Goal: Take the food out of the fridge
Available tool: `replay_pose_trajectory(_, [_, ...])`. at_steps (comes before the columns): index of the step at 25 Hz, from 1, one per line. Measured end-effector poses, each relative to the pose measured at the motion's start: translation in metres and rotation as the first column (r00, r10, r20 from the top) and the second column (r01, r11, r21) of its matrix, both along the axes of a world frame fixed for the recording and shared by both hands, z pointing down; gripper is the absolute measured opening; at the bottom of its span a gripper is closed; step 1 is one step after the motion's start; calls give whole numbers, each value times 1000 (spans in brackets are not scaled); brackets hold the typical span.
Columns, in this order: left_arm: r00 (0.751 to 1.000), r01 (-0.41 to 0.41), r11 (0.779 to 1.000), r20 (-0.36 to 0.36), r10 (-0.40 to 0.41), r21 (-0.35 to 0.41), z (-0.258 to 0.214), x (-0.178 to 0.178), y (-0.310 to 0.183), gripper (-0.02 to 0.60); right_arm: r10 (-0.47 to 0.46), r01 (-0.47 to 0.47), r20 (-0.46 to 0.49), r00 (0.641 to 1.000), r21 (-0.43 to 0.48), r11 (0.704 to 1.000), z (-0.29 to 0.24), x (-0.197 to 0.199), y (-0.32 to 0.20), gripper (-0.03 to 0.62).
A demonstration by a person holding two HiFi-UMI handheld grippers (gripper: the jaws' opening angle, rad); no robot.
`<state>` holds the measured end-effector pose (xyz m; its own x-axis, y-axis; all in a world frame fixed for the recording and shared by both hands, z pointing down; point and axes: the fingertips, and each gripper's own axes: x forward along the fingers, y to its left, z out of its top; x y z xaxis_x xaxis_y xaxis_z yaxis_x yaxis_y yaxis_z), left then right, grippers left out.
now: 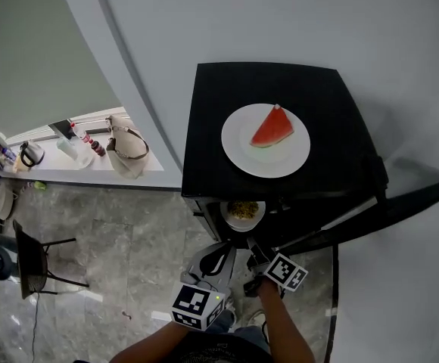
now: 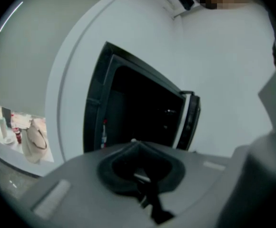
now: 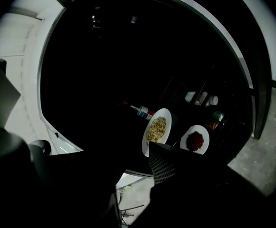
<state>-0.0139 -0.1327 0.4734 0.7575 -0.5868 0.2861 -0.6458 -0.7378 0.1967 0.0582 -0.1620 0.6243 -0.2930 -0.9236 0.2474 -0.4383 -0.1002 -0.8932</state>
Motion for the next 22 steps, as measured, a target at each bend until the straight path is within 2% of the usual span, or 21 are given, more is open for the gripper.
replay_pose_trajectory(8, [998,-63,998,26,64,-30,26,15,-8,-3,85,-76,137,987,-71,995,52,4,-23,155])
replay_pose_trajectory(12, [996,-78,996,51,80,-38,34,16,-11,-3,120,-102,237,964,-88,991,69,1,-37,156])
replay_pose_trajectory(15, [995,-71,997,69,74,-41,40,12,-15,-4,119,-100,268,956,-85,991,74,-2,-46,156])
replay_pose_trajectory(17, [995,-65,997,75,68,-45,43,9,-19,-3,116,-99,293,949,-73,992,72,-3,-50,143])
replay_pose_trajectory(19, [995,-59,997,76,62,-50,44,7,-21,-3,121,-105,329,937,-65,992,69,-4,-51,73])
replay_pose_trajectory(22, [996,-55,997,72,59,-55,44,7,-23,-3,134,-115,366,921,-72,991,68,-4,-50,64])
